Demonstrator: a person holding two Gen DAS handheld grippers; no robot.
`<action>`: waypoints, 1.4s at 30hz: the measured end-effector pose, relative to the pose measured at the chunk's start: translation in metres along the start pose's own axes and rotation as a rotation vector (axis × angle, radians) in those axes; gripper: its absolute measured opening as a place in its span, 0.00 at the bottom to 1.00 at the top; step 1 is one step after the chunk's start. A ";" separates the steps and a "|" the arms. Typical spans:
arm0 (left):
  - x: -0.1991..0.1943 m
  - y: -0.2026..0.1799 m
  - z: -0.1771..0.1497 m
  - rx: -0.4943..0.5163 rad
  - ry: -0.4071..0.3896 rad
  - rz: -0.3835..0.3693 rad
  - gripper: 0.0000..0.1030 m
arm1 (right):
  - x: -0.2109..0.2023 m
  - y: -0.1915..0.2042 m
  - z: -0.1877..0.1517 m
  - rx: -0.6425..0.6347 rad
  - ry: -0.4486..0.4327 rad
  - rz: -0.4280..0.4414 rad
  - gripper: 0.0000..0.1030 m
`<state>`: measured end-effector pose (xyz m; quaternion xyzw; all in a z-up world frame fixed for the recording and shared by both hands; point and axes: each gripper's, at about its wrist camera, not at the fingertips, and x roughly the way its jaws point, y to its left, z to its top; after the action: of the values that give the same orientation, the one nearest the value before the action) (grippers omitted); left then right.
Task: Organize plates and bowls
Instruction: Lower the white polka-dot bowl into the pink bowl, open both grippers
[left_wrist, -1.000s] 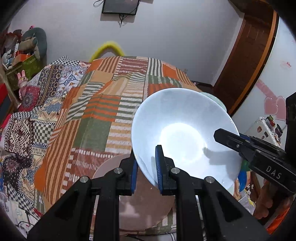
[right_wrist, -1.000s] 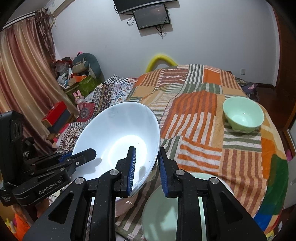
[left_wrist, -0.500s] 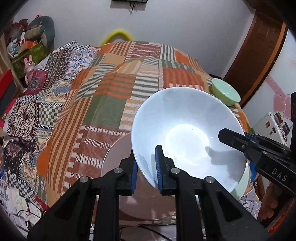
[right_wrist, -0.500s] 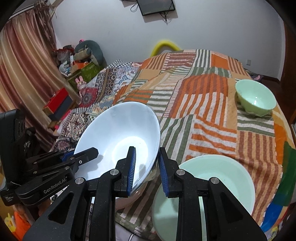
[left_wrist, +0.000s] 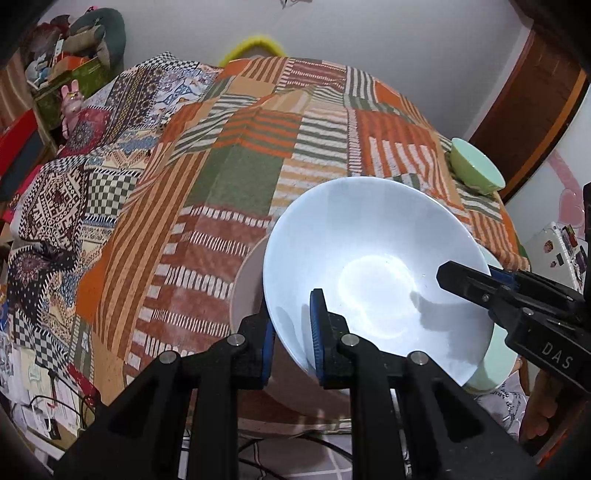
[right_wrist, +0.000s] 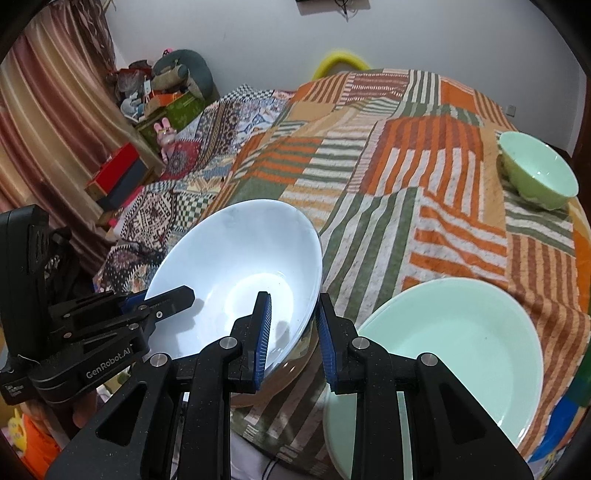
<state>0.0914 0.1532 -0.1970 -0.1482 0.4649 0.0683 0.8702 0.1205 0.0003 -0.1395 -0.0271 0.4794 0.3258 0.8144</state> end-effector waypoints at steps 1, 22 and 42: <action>0.001 0.001 -0.001 -0.002 0.002 0.003 0.16 | 0.001 0.001 -0.001 0.000 0.005 0.001 0.23; 0.018 0.016 -0.011 -0.028 0.044 0.029 0.16 | 0.024 0.008 -0.011 -0.019 0.071 0.017 0.23; 0.025 0.011 -0.010 0.013 0.031 0.090 0.16 | 0.016 0.007 -0.006 -0.044 0.093 0.020 0.23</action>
<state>0.0949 0.1600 -0.2254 -0.1227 0.4852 0.1022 0.8597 0.1169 0.0116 -0.1538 -0.0555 0.5099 0.3426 0.7871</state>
